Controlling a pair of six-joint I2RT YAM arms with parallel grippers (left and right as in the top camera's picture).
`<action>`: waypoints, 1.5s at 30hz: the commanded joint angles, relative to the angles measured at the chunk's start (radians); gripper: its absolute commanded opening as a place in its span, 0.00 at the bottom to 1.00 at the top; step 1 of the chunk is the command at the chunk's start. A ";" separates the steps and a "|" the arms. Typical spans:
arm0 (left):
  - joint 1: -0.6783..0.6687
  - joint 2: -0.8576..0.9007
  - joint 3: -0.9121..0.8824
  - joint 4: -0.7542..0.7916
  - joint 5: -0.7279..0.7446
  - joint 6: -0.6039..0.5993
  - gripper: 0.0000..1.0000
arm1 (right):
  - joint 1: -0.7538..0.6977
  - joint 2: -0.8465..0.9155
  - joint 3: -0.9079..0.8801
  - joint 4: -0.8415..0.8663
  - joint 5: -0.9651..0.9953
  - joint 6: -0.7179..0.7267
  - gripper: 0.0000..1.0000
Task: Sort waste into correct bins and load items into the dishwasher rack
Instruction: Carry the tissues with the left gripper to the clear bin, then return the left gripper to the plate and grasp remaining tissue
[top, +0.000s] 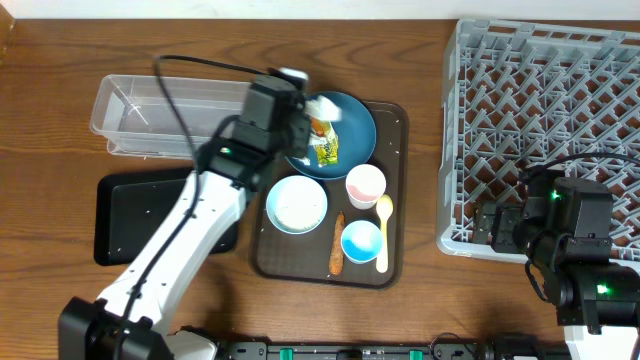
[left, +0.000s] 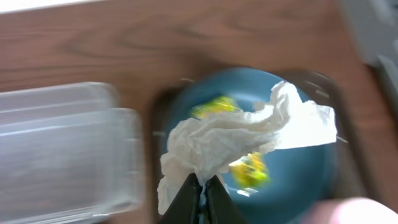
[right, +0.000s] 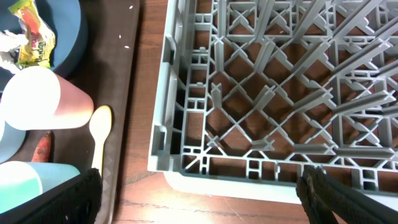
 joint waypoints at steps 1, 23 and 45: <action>0.078 -0.011 0.021 0.014 -0.127 -0.002 0.06 | 0.009 -0.002 0.019 -0.001 -0.008 -0.003 0.99; 0.315 0.072 0.021 0.064 -0.104 -0.002 0.46 | 0.009 -0.002 0.019 -0.005 -0.008 -0.003 0.99; -0.027 0.216 0.021 0.029 0.084 -0.001 0.90 | 0.009 -0.002 0.019 -0.005 -0.008 -0.003 0.99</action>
